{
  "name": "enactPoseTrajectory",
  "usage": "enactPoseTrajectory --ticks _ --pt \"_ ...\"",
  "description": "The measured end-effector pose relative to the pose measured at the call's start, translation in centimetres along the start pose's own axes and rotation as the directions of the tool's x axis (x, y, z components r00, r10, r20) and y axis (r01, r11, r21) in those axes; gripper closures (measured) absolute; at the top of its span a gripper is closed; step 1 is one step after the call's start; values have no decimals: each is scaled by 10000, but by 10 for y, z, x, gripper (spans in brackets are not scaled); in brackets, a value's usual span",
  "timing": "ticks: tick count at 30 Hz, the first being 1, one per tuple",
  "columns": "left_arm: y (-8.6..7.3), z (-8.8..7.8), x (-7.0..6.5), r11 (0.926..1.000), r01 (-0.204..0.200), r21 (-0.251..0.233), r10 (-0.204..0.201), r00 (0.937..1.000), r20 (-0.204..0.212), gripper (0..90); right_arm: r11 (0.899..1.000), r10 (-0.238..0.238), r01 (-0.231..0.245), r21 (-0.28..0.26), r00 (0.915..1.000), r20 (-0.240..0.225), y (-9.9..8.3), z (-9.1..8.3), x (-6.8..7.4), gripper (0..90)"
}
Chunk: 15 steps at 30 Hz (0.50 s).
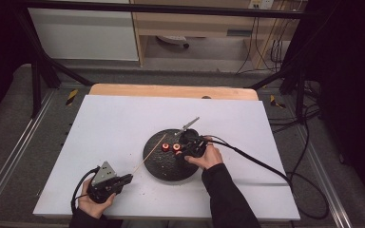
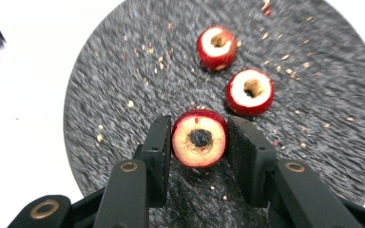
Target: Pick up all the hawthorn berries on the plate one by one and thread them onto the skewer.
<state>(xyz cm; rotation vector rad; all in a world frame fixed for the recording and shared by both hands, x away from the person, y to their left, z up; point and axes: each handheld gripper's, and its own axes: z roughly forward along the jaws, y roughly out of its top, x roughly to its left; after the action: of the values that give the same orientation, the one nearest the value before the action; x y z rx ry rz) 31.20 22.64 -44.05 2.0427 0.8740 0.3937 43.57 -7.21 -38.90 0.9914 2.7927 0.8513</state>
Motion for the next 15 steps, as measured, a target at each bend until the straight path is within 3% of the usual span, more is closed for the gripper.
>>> enactPoseTrajectory --ticks 7,15 --pt "0 1 -2 10000 -31 -16 31 10000 -8 876 9927 638 -639 -1023 9980 -40 -10 -15 0 622" --pt "0 1 -4 10000 -35 -36 35 10000 -29 876 9710 1181 -1193 -2074 9928 -185 -29 -22 0 622"
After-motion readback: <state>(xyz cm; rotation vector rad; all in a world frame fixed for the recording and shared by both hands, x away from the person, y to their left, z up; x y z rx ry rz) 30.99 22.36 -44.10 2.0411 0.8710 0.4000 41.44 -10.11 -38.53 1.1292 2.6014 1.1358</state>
